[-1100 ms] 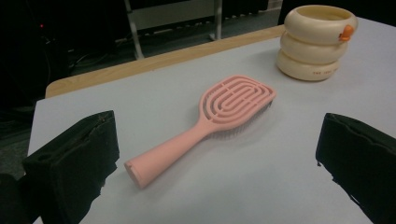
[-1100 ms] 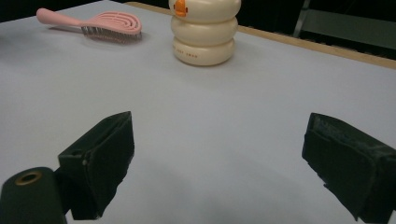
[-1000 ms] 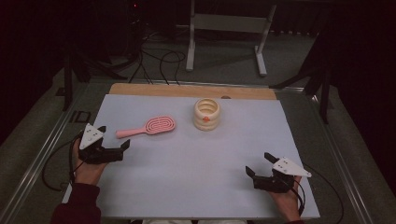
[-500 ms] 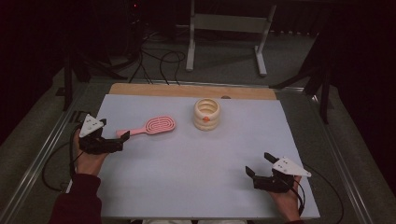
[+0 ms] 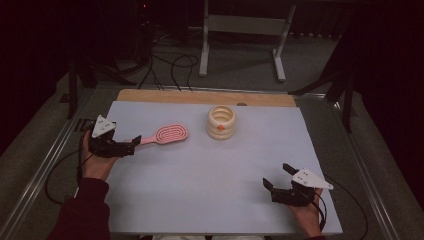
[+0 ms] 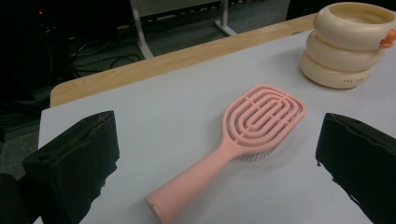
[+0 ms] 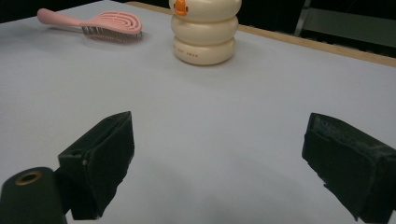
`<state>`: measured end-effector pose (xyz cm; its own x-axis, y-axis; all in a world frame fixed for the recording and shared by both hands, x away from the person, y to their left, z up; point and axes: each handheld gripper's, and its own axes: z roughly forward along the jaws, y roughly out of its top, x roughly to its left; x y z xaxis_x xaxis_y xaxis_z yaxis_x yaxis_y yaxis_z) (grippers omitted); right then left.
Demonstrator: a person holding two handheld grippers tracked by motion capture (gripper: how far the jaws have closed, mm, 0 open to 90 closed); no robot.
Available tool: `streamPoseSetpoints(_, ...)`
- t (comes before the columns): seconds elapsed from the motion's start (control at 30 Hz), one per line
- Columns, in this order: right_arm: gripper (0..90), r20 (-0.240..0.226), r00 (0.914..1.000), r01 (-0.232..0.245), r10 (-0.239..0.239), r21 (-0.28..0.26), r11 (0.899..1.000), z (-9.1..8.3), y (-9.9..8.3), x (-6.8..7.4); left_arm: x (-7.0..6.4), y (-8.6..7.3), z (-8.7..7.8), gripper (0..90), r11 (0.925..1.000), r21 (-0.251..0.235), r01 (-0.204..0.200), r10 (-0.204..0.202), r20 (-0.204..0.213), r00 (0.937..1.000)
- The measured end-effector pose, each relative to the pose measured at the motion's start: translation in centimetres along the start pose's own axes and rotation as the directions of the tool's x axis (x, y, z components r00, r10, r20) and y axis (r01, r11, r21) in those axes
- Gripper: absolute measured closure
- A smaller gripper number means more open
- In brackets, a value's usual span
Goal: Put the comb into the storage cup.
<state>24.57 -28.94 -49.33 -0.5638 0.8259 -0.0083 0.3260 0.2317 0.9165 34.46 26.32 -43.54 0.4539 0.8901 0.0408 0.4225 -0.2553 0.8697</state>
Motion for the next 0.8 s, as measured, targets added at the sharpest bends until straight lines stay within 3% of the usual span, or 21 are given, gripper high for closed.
streamPoseSetpoints(0.27,9.2,0.000,1.0000,0.001,-0.001,0.002,1.000,0.0,0.0,0.0,0.4,0.2,1.0,0.2,0.9996,-0.002,0.029,-0.029,-0.004,0.9996)
streamPoseSetpoints(0.63,9.2,-0.002,1.0000,0.002,-0.002,0.001,1.000,0.0,0.0,0.1,0.5,0.7,2.4,0.7,0.9996,0.012,0.025,-0.025,-0.018,0.9995)
streamPoseSetpoints(0.8,9.2,-0.002,1.0000,0.000,0.000,0.003,1.000,0.1,0.0,0.1,0.7,0.9,3.2,2.6,0.9987,0.043,0.027,-0.026,-0.023,0.9994)
